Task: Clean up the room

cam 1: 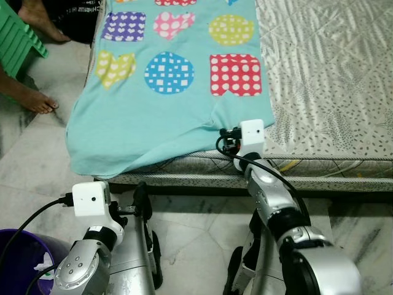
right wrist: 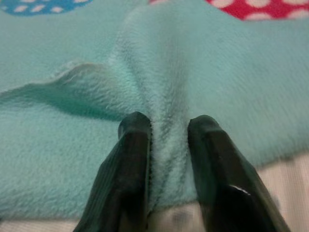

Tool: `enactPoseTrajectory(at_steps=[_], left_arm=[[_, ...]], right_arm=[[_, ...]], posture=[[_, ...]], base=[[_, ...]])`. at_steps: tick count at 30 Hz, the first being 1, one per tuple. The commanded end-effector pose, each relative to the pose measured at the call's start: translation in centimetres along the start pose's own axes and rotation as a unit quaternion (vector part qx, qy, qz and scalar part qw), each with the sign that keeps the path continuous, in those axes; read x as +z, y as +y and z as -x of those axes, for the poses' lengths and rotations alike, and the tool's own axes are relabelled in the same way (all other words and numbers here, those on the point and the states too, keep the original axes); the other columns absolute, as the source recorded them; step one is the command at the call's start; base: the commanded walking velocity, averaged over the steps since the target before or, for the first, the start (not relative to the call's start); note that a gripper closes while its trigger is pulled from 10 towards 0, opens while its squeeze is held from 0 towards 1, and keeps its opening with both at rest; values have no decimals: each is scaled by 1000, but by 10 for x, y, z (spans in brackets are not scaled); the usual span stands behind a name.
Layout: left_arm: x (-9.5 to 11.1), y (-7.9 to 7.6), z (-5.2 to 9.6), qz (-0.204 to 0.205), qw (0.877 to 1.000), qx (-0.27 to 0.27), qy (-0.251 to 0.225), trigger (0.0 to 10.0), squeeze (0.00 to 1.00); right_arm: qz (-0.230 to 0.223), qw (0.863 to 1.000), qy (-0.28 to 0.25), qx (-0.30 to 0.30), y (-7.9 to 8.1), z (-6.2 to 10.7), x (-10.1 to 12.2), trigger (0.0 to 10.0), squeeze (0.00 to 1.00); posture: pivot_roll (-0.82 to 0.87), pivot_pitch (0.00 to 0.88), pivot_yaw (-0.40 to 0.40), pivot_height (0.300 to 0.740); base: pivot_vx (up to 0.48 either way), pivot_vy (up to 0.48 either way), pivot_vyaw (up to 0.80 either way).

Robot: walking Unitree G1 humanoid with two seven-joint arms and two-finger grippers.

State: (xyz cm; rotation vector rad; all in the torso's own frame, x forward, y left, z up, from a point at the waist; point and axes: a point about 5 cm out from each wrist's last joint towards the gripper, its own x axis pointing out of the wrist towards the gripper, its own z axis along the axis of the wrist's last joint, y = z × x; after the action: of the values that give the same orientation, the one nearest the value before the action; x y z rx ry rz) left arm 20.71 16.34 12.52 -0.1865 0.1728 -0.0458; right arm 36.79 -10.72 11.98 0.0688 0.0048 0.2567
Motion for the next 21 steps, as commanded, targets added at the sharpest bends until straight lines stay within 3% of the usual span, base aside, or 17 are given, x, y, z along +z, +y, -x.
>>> enactPoseTrajectory(at_steps=[1,7,11,21], left_arm=[[-4,4,3,7,1000,8,8,10000,0],[0,6,-2,8,1000,8,-1,10000,0],[1,7,-3,8,1000,7,-3,10000,0],[6,12,-9,6,1000,7,-11,10000,0]], right_arm=[[-46,999,10,-8,-5,14,-17,0,0],[-92,995,-34,-15,-6,16,-7,0,0],[-97,994,-40,-15,-7,19,-4,0,0],[-101,993,-22,-56,-31,42,-7,0,0]], posture=[[141,396,-39,516],[141,379,-30,516],[141,366,-26,516],[127,327,-16,516]], base=[[0,0,0],[0,0,0],[0,0,0],[0,0,0]])
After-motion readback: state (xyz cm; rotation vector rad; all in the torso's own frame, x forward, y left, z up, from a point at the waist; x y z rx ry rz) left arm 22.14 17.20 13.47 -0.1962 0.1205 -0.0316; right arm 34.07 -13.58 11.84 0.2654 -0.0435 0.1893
